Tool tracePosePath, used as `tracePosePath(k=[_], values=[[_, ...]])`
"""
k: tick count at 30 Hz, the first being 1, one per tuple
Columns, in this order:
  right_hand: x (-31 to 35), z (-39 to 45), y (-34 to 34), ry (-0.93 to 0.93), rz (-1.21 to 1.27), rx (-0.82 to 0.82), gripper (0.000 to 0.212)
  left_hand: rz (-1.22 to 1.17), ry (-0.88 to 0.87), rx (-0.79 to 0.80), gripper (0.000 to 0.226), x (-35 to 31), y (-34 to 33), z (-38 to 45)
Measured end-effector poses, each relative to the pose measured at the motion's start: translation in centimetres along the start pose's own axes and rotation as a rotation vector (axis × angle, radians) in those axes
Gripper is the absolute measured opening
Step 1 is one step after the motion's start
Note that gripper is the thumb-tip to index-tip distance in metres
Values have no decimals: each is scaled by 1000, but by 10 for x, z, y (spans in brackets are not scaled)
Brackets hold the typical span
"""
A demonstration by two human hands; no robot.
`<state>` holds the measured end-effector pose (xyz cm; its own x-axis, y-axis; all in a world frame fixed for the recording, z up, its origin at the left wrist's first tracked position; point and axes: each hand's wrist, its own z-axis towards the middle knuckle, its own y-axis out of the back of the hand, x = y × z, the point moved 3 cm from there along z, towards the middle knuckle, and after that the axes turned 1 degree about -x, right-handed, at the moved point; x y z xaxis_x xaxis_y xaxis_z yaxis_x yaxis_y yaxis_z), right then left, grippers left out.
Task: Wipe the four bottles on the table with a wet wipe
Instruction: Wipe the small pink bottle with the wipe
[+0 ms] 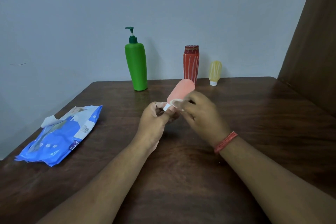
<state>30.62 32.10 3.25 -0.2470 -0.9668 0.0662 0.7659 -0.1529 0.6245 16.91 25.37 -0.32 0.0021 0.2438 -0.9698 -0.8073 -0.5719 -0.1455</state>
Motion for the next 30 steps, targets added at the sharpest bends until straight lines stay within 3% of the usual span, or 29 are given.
tracePosePath(k=[6, 8, 13, 17, 19, 25, 28, 30], values=[[-36, 2, 23, -275, -37, -292, 17, 261, -57, 94, 15, 1, -1, -2], [-39, 0, 24, -322, -34, -283, 17, 314, -82, 93, 18, 0, -2, -2], [-24, 6, 11, -146, -86, -103, 19, 392, -108, 73, 19, 0, 0, 1], [-41, 5, 21, -297, -47, -218, 15, 429, -120, 58, 19, 0, 2, 2], [-41, 3, 20, -317, -38, -192, 19, 412, -117, 43, 18, 1, 1, 2], [-15, 6, 3, -84, -30, -48, 23, 229, -63, -2, 12, -1, 3, 0], [-26, 8, 12, -233, 5, -159, 26, 197, -49, 32, 11, 0, 3, -1], [-35, 5, 19, -293, -18, -234, 17, 201, -39, 56, 13, 1, 1, -1]])
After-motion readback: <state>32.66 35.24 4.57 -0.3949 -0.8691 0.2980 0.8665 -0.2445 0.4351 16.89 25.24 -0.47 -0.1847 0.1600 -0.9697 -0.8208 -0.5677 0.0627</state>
